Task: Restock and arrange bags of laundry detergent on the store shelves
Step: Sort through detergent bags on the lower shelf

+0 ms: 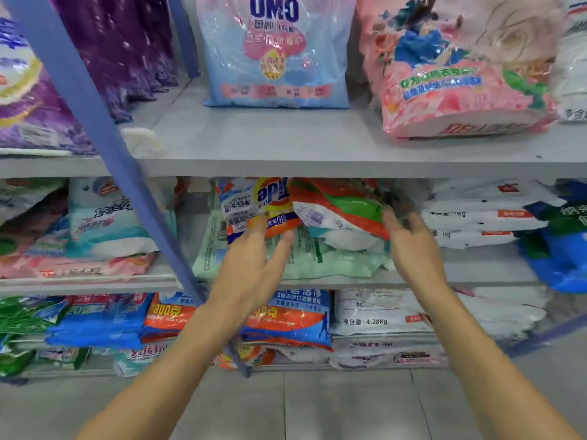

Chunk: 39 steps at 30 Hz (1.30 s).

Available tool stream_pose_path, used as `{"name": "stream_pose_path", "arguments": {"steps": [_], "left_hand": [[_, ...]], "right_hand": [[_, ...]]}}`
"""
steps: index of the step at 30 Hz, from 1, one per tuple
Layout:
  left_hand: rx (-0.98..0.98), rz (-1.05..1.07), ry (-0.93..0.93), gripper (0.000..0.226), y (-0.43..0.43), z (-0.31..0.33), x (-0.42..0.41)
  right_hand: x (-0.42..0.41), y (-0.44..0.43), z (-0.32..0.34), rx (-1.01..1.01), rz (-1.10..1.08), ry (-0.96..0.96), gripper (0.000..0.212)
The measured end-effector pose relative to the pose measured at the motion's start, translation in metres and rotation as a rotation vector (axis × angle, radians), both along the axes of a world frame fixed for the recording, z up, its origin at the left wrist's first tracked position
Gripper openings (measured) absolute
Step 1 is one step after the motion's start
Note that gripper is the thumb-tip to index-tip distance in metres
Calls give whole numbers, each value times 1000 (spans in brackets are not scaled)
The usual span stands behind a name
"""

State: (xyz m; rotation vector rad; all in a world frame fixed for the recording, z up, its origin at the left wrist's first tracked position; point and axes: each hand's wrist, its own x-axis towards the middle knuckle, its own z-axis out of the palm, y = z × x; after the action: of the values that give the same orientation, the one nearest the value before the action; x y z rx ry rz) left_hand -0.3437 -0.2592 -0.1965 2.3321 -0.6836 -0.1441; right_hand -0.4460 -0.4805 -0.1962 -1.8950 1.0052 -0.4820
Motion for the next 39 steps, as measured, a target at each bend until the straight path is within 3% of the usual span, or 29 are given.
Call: {"name": "stream_pose_path", "arguments": {"steps": [2, 4, 6, 12, 16, 19, 21, 24, 28, 32, 34, 35, 37, 39], "left_hand": [[-98, 93, 47, 69, -30, -5, 17], [-224, 153, 113, 67, -60, -8, 33], [-385, 134, 160, 62, -88, -8, 43], [-869, 208, 211, 9, -109, -36, 53], [-861, 213, 409, 25, -76, -49, 42], [-931, 220, 638, 45, -52, -49, 31], [-894, 227, 768, 60, -38, -52, 24], [-778, 177, 975, 66, -25, -48, 18], [-654, 231, 1144, 33, -23, -22, 15], [-476, 204, 954, 84, -26, -6, 6], [-518, 202, 977, 61, -16, -9, -6], [-536, 193, 1004, 63, -10, -13, -13], [-608, 203, 1238, 70, 8, -35, -23], [-706, 169, 1405, 50, 21, -41, -35]], "right_hand": [[13, -14, -8, 114, -1, -72, 40], [24, -23, -18, 234, 22, -171, 31], [32, -31, -31, 294, 56, -266, 39], [20, -35, -66, 353, 122, -433, 56], [-4, -31, -75, 484, 128, -528, 62], [-23, -26, -83, 471, 195, -438, 77], [-26, -27, -87, 571, 246, -383, 84], [-17, -26, -73, 729, 361, -293, 59], [0, -20, -56, 848, 384, -254, 39], [0, -13, -31, 956, 413, -323, 14], [-6, -7, -28, 949, 449, -309, 17], [-11, -2, -30, 969, 469, -296, 17], [-24, 11, -33, 1038, 493, -265, 35], [-37, 20, -36, 1099, 491, -239, 53]]}}
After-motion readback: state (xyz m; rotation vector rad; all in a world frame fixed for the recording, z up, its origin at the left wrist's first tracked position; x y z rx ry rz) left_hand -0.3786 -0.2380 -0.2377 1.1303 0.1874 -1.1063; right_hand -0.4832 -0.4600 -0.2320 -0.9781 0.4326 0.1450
